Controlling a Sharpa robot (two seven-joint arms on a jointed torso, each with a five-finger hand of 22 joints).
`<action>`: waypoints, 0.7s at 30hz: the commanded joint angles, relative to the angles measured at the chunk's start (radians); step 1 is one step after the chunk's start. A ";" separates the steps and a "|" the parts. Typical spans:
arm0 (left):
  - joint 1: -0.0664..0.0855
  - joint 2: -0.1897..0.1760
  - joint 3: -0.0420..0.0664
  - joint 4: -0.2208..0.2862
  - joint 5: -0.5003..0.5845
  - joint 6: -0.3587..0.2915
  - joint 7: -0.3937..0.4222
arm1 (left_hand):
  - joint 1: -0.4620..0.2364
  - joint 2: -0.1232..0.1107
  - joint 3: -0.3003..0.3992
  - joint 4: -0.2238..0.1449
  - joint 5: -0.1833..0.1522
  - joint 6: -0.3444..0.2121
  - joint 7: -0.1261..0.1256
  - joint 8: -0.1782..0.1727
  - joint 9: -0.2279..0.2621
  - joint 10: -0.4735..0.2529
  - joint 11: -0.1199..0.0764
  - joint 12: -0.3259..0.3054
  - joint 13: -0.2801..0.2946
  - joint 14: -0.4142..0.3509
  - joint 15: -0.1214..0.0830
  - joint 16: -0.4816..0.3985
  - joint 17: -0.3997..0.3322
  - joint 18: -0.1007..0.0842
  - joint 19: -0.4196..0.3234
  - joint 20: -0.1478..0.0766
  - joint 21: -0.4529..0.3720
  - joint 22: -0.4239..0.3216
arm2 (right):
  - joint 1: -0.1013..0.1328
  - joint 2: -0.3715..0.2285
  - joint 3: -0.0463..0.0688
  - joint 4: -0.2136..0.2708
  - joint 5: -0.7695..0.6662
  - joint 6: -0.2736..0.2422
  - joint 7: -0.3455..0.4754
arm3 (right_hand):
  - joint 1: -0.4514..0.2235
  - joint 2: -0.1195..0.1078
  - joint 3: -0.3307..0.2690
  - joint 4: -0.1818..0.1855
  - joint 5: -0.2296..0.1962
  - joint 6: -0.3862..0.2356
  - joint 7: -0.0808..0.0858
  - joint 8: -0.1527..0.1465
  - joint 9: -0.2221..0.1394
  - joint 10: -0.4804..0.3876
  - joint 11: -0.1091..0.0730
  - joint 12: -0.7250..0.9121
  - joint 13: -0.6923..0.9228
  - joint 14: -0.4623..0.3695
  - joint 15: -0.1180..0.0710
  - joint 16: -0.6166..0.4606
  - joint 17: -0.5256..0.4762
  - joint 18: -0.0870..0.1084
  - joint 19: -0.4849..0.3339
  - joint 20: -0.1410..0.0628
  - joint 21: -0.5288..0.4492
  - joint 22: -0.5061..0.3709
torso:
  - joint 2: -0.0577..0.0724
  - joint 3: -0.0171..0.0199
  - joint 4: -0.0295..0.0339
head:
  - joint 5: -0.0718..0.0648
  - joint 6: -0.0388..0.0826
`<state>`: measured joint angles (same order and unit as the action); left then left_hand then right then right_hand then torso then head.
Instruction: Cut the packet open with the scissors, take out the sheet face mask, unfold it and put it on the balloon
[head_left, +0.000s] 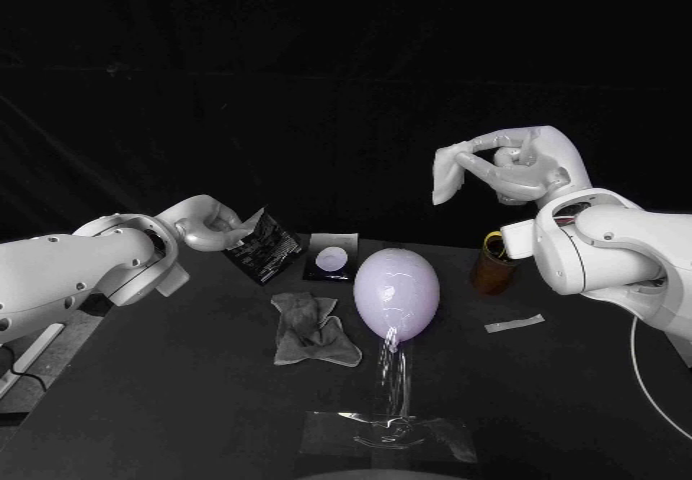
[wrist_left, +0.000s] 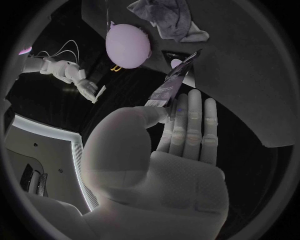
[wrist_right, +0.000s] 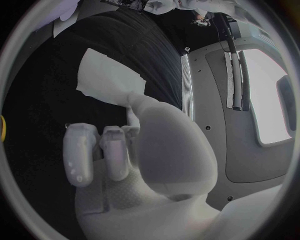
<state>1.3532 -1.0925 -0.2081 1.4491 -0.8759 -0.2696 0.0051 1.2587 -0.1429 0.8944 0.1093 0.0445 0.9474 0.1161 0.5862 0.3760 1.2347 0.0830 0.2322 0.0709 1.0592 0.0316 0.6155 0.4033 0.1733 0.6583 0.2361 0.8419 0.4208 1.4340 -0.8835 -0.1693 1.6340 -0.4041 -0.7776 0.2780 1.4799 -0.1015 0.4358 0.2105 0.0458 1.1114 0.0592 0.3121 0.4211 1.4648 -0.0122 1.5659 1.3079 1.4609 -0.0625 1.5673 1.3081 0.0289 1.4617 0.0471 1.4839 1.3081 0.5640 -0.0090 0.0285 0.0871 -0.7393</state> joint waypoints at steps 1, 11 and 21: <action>-0.001 -0.006 -0.001 0.008 -0.127 0.030 -0.120 | -0.005 -0.041 0.043 -0.012 0.005 0.029 -0.008 0.019 0.068 0.037 -0.020 -0.001 0.001 0.026 -0.006 -0.004 0.003 0.011 0.018 -0.008 0.011 0.005 | -0.006 0.003 0.000 0.001 -0.042 0.027 0.005 | -0.003 0.003 -0.001 -0.006 0.003 0.005 0.001 0.004 0.010 0.106 0.001 0.005 0.263 0.110 -0.003 0.003 0.263 -0.007 0.055 -0.002 -0.002 0.234 | 0.000 0.0018 0.0006 | 0.008 -0.009; -0.007 0.002 -0.005 0.041 -0.258 0.036 -0.281 | -0.033 -0.096 0.113 -0.022 0.006 0.063 -0.020 0.019 0.082 0.076 -0.032 -0.010 0.002 0.064 -0.017 -0.014 0.007 0.010 0.034 -0.024 0.042 0.018 | -0.021 0.004 -0.003 -0.003 -0.052 0.032 0.002 | -0.003 0.003 -0.001 -0.006 0.003 0.005 0.001 0.004 0.010 0.106 0.001 0.005 0.263 0.110 -0.003 0.003 0.263 -0.007 0.055 -0.002 -0.002 0.233 | 0.001 0.0009 -0.0009 | 0.022 -0.018; -0.016 0.020 -0.005 0.096 -0.359 0.041 -0.347 | -0.058 -0.131 0.107 -0.027 0.006 0.082 -0.032 0.033 0.099 0.107 -0.044 -0.003 0.008 0.094 -0.028 -0.007 0.017 0.010 0.050 -0.030 0.054 0.020 | -0.031 0.005 -0.004 -0.008 -0.055 0.035 0.001 | -0.004 0.002 -0.001 -0.007 0.003 0.004 0.002 0.004 0.011 0.106 0.001 0.005 0.263 0.110 -0.003 0.003 0.263 -0.007 0.055 -0.002 -0.003 0.233 | 0.001 0.0009 -0.0018 | 0.027 -0.025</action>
<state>1.3384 -1.0759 -0.2139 1.5352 -1.1695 -0.2466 -0.2928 1.2025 -0.2663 0.9828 0.1089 0.0528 1.0222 0.0875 0.5920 0.3759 1.3300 0.0426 0.2265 0.0771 1.1474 0.0039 0.6038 0.4194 0.1721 0.6991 0.2056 0.8929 0.4402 1.4033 -0.8794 -0.1737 1.6266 -0.4414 -0.7601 0.2757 1.4773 -0.1042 0.4348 0.2096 0.0435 1.1081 0.0633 0.3132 0.4307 1.4646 -0.0120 1.5673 1.3081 1.4608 -0.0624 1.5642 1.3073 0.0289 1.4601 0.0487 1.4831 1.3077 0.5648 -0.0079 0.0272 0.1144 -0.7630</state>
